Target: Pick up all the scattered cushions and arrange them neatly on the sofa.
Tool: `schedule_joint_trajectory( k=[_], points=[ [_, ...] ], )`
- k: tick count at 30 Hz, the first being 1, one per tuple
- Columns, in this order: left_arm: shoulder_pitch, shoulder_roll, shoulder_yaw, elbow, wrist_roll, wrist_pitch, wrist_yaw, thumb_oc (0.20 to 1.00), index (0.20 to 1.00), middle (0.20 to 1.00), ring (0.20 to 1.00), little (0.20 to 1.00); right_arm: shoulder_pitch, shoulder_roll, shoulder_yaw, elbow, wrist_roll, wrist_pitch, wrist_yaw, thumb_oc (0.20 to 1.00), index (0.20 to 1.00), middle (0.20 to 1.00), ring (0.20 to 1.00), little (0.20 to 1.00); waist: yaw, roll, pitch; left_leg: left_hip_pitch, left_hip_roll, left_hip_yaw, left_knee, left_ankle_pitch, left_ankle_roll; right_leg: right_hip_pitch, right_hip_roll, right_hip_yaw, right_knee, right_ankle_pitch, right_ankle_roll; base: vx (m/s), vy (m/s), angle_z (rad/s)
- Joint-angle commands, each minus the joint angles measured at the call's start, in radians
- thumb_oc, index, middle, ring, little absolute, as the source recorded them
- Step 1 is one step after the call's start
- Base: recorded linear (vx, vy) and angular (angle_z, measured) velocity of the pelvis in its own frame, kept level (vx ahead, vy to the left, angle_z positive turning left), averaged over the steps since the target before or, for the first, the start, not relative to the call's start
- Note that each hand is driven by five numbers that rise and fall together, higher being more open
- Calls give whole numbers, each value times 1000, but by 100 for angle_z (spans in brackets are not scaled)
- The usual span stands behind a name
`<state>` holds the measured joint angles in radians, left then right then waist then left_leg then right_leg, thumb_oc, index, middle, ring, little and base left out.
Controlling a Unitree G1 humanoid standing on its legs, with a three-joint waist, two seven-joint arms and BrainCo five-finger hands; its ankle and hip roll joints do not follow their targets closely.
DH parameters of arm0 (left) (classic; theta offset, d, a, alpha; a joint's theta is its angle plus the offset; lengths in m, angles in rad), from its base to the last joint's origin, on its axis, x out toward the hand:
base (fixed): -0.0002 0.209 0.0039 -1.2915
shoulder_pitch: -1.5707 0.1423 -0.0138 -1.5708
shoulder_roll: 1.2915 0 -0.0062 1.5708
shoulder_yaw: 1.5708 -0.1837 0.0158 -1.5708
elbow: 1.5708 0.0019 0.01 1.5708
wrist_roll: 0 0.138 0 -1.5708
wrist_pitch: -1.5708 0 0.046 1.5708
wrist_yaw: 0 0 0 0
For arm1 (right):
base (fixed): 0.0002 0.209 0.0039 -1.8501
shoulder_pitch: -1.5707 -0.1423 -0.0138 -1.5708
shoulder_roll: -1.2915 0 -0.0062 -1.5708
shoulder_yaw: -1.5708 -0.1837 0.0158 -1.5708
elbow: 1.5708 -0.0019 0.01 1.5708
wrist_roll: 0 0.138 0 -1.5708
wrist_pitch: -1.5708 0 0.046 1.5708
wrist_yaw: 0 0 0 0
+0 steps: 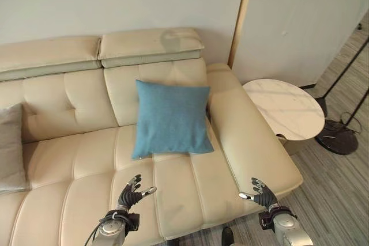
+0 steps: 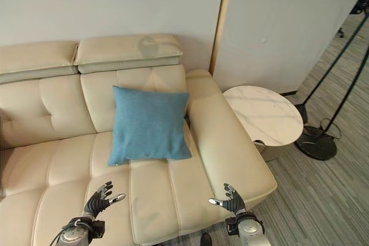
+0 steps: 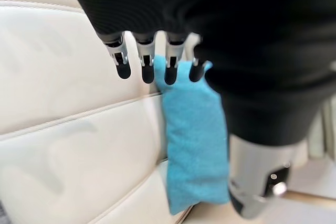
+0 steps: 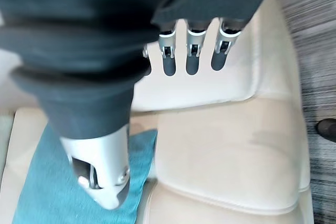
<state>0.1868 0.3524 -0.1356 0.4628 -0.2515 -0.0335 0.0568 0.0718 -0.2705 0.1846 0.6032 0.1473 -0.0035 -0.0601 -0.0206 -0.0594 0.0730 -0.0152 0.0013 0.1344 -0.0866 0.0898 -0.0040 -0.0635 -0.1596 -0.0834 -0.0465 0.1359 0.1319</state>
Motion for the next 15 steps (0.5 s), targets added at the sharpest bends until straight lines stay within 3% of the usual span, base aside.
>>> schedule_joint_trajectory(
  k=[1,4,6,11,12,15],
  points=[
    [-57,41,36,-48,37,-30,16,1000,1000,1000,1000,1000,-76,-14,-8,-79,33,-25,-13,1000,1000,1000,1000,1000,7,44,88,-25,21,-26,13,-70,15,-29,9,-50,267,-178,21,-309,-7,-17],
    [-49,39,57,-40,23,-26,23,1000,1000,1000,1000,1000,-75,-15,-6,-98,45,-30,-11,1000,1000,1000,1000,1000,29,46,73,-57,28,-5,16,-52,18,5,21,-53,355,-232,7,-183,-51,-13],
    [-46,34,69,-36,11,-24,31,1000,1000,1000,1000,1000,-72,-19,-10,-121,48,-27,-13,1000,1000,1000,1000,1000,47,35,66,-98,27,8,33,-40,15,37,24,-50,347,-242,8,-228,-148,-12],
    [-48,17,87,-50,-11,-25,56,1000,1000,1000,1000,1000,-67,-35,1,-157,56,-28,-32,1000,1000,1000,1000,1000,87,14,78,-224,56,43,93,14,-13,105,57,-48,180,-312,-31,-230,-190,-37],
    [-43,7,86,-51,-9,-25,57,1000,1000,1000,1000,1000,-58,-43,1,-167,56,-26,-36,1000,1000,1000,1000,1000,88,26,87,-252,76,34,106,48,-29,112,90,-40,132,-328,-55,-282,-326,-26],
    [-39,2,78,-55,-1,-23,52,1000,1000,1000,1000,1000,-46,-65,-3,-185,58,-31,-41,1000,1000,1000,1000,1000,79,63,128,-291,109,22,104,113,-73,94,132,-57,110,-330,-80,-318,-235,1]
  ],
)
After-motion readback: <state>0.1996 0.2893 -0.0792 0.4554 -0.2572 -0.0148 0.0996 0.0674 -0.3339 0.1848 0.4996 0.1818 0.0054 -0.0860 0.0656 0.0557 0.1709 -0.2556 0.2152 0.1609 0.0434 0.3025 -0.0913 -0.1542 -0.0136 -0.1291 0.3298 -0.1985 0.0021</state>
